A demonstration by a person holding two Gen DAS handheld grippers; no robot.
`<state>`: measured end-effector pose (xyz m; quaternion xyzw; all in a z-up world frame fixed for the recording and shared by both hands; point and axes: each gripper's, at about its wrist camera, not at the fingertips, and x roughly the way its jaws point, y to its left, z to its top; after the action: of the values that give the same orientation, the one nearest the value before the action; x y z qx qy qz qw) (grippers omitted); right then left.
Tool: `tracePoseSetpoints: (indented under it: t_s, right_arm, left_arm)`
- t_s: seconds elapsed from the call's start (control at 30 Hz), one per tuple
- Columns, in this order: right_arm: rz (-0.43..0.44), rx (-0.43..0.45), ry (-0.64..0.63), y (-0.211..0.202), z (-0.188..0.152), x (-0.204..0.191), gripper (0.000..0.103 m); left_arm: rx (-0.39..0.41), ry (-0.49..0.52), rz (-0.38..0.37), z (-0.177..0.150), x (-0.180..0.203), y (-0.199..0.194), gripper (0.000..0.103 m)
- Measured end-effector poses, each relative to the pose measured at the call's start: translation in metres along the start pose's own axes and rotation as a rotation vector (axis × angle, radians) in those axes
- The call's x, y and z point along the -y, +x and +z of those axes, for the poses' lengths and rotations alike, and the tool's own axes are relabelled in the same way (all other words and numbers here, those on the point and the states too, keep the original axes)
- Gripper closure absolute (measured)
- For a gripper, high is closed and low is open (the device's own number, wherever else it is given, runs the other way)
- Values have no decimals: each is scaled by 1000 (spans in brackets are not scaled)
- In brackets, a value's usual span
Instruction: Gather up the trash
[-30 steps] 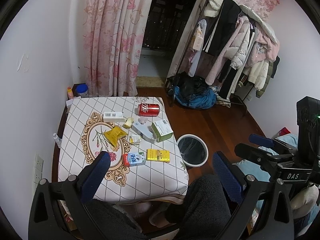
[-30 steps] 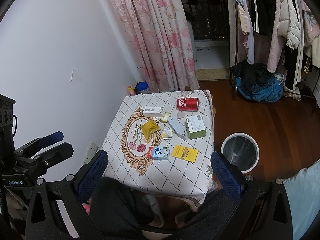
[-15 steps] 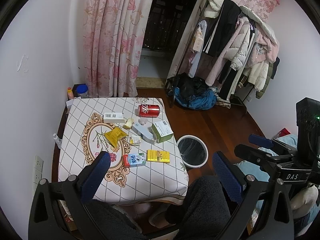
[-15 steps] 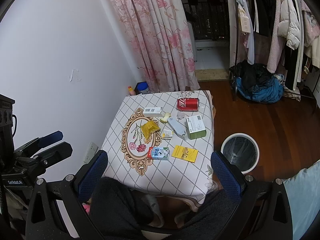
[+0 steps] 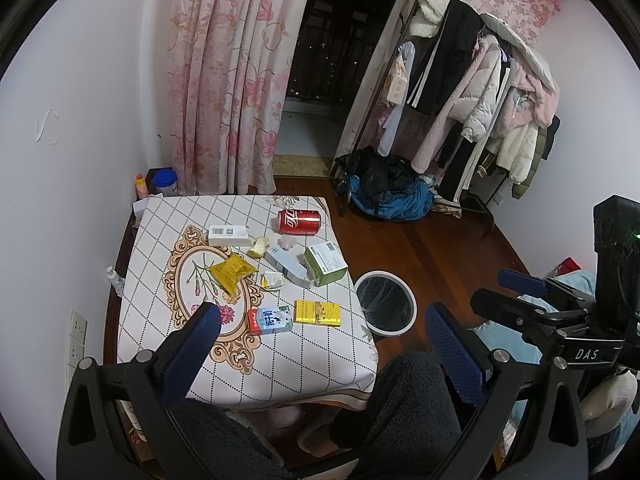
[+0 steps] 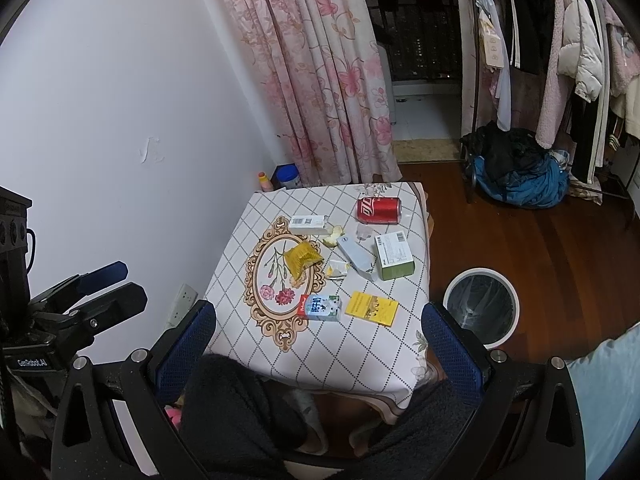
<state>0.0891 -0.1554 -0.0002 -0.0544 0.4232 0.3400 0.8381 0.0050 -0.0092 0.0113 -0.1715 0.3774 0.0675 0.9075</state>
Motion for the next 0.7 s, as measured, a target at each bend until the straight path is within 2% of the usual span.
tracePoseSetpoints:
  t_s: [0.5, 0.6, 0.7]
  right_arm:
    - [2, 8, 4, 0, 1, -1, 0]
    - [-9, 16, 24, 3, 7, -1, 0]
    - [-29, 3, 21, 24, 15, 4, 0]
  left_arm:
    - [-1, 1, 15, 11, -3, 0, 0]
    - [-4, -8, 93, 15, -12, 11, 0]
    - [-23, -39, 214, 14, -31, 41, 0]
